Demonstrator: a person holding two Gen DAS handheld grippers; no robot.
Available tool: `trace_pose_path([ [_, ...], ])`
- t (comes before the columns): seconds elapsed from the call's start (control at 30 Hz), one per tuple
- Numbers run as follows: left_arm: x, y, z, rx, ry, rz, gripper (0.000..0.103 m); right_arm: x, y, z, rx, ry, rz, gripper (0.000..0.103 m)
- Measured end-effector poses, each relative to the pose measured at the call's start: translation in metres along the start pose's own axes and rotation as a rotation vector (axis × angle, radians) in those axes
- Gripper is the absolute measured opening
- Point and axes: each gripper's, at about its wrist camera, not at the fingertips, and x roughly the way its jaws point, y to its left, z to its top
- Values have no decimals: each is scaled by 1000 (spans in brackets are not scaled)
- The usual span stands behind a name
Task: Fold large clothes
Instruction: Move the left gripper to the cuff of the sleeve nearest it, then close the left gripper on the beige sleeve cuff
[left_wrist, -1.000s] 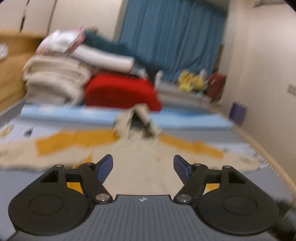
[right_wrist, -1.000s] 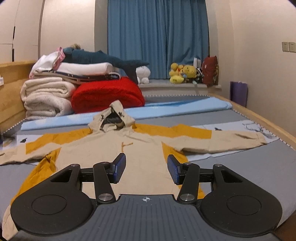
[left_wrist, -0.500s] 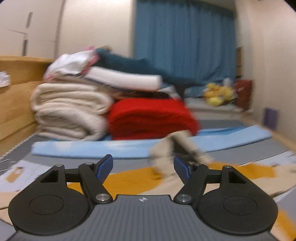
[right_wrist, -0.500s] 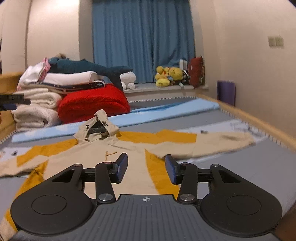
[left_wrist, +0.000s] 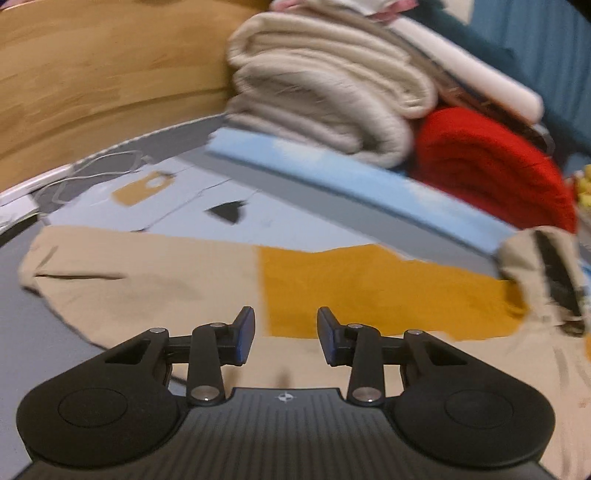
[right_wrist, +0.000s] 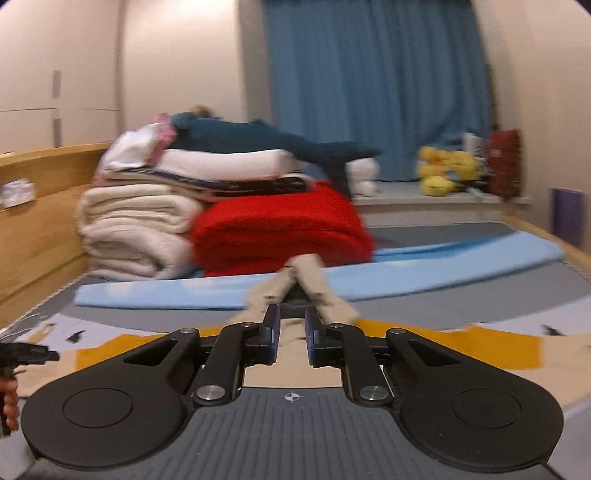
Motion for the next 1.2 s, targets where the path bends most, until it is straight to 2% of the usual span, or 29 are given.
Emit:
trace_pose_path([
  [0.03,5,12,0,-4,4,22,41,7,3,-6,-6,19,9,15],
  [0.1,7,43,0,-26,9,50,43,30,7,-19,1,123,39,15],
  [0.17,19,69,1,-86,36,102,46,42,9,-25,15,173,69,15],
  [0.3,38,121,-8,-315,124,171,57,48,5,-29,6,175,94,15],
  [0.4,42,151,-15,-436,153,212,57,60,-6,-35,54,218,77,15],
  [0.57,42,183,-22,-593,112,243,57,84,-10,-43,79,283,42,15],
  [0.67,32,197,-29,-683,69,240,56,88,-10,-44,77,294,56,15],
  [0.8,21,206,-33,-704,42,316,55,90,-7,-46,68,307,66,14],
  [0.87,16,210,-39,-712,35,329,55,92,-8,-48,68,318,65,13],
  [0.93,19,210,-38,-710,23,327,43,93,-10,-48,73,324,58,12],
  [0.97,25,208,-34,-701,23,309,11,93,-10,-47,76,328,56,9],
  [1.0,24,206,-35,-691,25,295,1,94,-11,-47,77,333,53,7],
  [1.07,10,194,-31,-657,-27,337,0,94,-12,-48,73,341,40,4],
  [1.13,-5,167,-12,-586,-106,354,0,95,-14,-49,69,351,26,3],
  [1.17,-16,149,-2,-544,-142,330,0,95,-15,-50,71,356,20,3],
  [1.2,-32,122,11,-493,-185,269,0,95,-17,-49,76,362,14,3],
])
